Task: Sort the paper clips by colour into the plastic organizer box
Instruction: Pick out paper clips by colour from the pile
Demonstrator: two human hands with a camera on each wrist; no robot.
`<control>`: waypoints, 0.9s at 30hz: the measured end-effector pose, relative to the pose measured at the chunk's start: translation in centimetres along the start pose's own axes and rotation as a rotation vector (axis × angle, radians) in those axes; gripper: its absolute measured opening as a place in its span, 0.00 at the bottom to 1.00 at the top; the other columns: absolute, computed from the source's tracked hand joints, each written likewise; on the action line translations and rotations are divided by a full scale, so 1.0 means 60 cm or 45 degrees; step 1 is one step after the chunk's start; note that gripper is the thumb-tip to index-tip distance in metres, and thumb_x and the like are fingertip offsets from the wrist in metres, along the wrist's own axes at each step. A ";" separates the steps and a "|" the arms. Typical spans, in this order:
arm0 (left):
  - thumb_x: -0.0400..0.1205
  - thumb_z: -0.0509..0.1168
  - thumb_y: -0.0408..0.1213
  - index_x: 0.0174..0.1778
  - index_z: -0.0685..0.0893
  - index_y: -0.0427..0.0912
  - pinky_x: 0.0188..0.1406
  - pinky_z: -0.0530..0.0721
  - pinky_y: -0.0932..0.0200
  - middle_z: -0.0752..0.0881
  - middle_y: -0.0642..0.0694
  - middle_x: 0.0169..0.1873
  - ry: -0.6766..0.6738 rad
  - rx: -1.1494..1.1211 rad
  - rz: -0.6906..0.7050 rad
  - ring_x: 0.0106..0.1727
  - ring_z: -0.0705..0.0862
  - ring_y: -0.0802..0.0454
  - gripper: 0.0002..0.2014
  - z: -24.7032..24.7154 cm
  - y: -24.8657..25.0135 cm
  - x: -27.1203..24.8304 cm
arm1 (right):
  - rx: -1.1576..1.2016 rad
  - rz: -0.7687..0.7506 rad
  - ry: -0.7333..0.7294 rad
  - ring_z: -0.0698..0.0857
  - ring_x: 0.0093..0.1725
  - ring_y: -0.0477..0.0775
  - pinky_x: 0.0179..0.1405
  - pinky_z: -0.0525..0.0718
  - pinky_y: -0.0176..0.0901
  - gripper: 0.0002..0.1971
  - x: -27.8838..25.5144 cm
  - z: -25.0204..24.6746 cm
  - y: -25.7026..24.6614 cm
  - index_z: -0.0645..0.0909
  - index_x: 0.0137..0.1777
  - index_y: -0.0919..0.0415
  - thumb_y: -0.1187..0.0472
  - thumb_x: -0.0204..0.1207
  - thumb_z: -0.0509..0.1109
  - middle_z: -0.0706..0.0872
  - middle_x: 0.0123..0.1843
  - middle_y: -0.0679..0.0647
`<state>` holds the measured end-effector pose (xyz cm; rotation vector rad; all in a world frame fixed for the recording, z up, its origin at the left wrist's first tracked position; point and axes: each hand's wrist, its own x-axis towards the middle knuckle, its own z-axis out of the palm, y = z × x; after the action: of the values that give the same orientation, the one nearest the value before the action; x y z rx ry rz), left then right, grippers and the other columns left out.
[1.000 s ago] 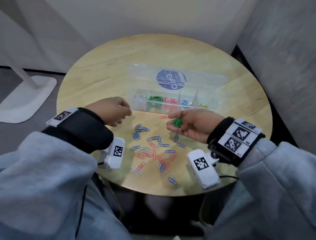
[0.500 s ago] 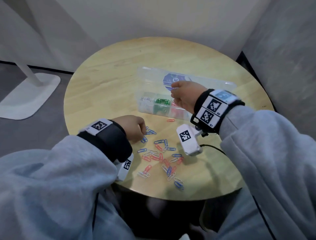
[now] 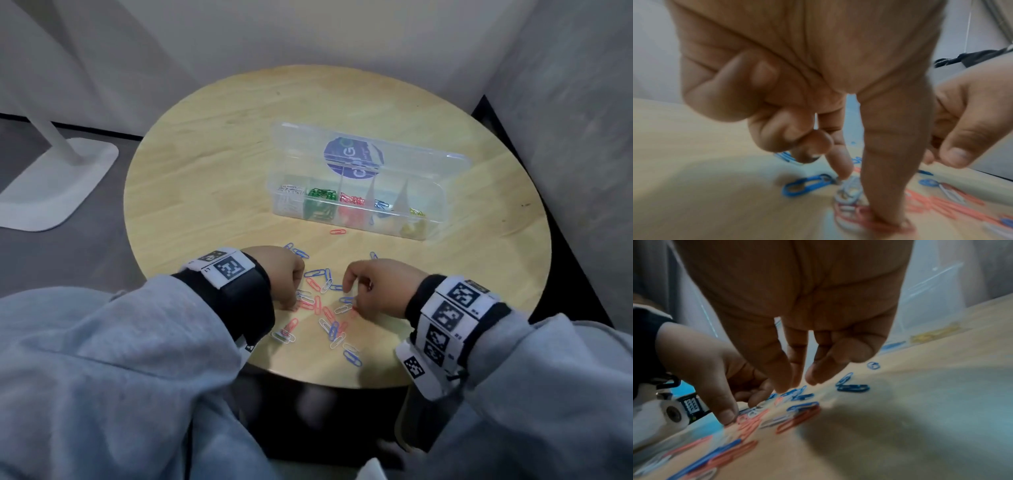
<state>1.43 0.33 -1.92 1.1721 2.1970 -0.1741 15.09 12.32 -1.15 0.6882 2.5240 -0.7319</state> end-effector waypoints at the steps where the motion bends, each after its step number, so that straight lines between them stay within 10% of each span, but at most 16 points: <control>1: 0.70 0.74 0.42 0.33 0.74 0.49 0.27 0.66 0.63 0.79 0.52 0.36 0.003 0.004 0.005 0.41 0.77 0.50 0.13 0.001 0.002 0.000 | -0.044 -0.029 0.012 0.80 0.44 0.53 0.50 0.79 0.42 0.10 0.006 0.002 -0.004 0.80 0.51 0.48 0.62 0.72 0.67 0.78 0.40 0.47; 8: 0.70 0.75 0.44 0.33 0.80 0.50 0.28 0.68 0.64 0.81 0.52 0.34 -0.025 -0.042 -0.003 0.40 0.78 0.52 0.09 -0.001 -0.003 0.006 | -0.336 -0.184 -0.024 0.77 0.62 0.57 0.61 0.80 0.55 0.22 0.039 0.016 -0.017 0.74 0.64 0.41 0.62 0.72 0.66 0.73 0.60 0.53; 14: 0.72 0.74 0.44 0.30 0.80 0.48 0.30 0.71 0.64 0.80 0.55 0.28 -0.061 -0.118 -0.003 0.37 0.78 0.54 0.10 -0.004 -0.010 0.013 | -0.355 -0.258 0.018 0.77 0.57 0.58 0.55 0.78 0.48 0.06 0.044 0.015 -0.015 0.76 0.46 0.49 0.62 0.74 0.65 0.69 0.48 0.50; 23: 0.72 0.71 0.34 0.27 0.78 0.46 0.35 0.74 0.62 0.81 0.50 0.24 -0.021 -0.513 0.047 0.28 0.76 0.54 0.10 -0.025 -0.025 0.000 | -0.372 -0.164 -0.035 0.77 0.43 0.54 0.47 0.81 0.45 0.12 0.038 0.009 -0.010 0.69 0.28 0.51 0.64 0.69 0.67 0.80 0.47 0.53; 27: 0.76 0.68 0.25 0.28 0.73 0.41 0.29 0.82 0.68 0.83 0.43 0.27 0.061 -0.920 0.104 0.23 0.81 0.57 0.14 -0.039 -0.036 -0.006 | -0.069 -0.082 0.043 0.78 0.33 0.49 0.35 0.77 0.38 0.13 0.024 -0.027 0.009 0.73 0.26 0.52 0.66 0.66 0.71 0.81 0.31 0.47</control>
<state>-1.21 -0.27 -0.22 0.8428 1.9721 0.6376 13.86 14.15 -0.84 0.6085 2.5975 -0.6761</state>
